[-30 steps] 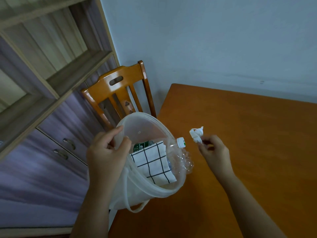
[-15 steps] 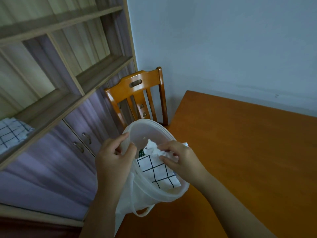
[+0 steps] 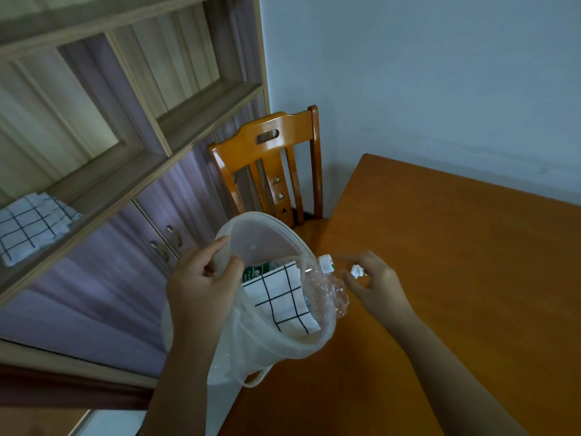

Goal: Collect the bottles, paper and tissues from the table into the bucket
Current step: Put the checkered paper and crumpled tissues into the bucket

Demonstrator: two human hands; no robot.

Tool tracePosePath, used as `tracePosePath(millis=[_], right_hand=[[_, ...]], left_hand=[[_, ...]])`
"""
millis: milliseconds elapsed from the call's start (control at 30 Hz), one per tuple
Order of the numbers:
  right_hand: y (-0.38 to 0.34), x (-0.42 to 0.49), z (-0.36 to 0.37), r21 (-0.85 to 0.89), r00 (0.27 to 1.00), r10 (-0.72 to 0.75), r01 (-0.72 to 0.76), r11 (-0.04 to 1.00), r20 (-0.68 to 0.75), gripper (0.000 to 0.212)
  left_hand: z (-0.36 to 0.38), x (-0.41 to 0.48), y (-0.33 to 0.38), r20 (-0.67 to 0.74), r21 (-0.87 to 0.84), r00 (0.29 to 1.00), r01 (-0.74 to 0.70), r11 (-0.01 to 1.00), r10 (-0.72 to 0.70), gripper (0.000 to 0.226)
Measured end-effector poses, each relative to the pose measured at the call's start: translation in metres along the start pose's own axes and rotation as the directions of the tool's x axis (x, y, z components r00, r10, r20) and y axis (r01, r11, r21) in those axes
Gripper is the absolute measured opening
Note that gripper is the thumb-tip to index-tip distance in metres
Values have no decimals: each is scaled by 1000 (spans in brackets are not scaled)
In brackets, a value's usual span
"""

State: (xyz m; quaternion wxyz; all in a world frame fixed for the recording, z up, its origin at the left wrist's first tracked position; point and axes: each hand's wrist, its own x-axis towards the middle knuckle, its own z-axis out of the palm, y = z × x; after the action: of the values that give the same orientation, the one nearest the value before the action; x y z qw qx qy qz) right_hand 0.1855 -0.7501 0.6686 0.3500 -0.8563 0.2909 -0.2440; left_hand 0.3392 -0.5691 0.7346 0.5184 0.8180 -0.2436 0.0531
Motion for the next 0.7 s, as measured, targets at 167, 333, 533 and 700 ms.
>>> tracePosePath(millis=[167, 333, 533, 700], right_hand=[[45, 11, 7, -98, 985, 173, -171, 980, 3, 24], [80, 25, 18, -162, 946, 323, -314, 935, 33, 31], [111, 42, 39, -210, 914, 400, -378, 902, 72, 32], [130, 44, 56, -257, 902, 421, -385, 886, 100, 25]], left_hand=[[12, 15, -7, 15, 7, 999, 35, 999, -35, 35], [25, 32, -9, 59, 32, 998, -22, 999, 20, 36], [37, 52, -15, 53, 68, 997, -64, 996, 60, 35], [45, 60, -21, 66, 97, 994, -91, 991, 84, 35]])
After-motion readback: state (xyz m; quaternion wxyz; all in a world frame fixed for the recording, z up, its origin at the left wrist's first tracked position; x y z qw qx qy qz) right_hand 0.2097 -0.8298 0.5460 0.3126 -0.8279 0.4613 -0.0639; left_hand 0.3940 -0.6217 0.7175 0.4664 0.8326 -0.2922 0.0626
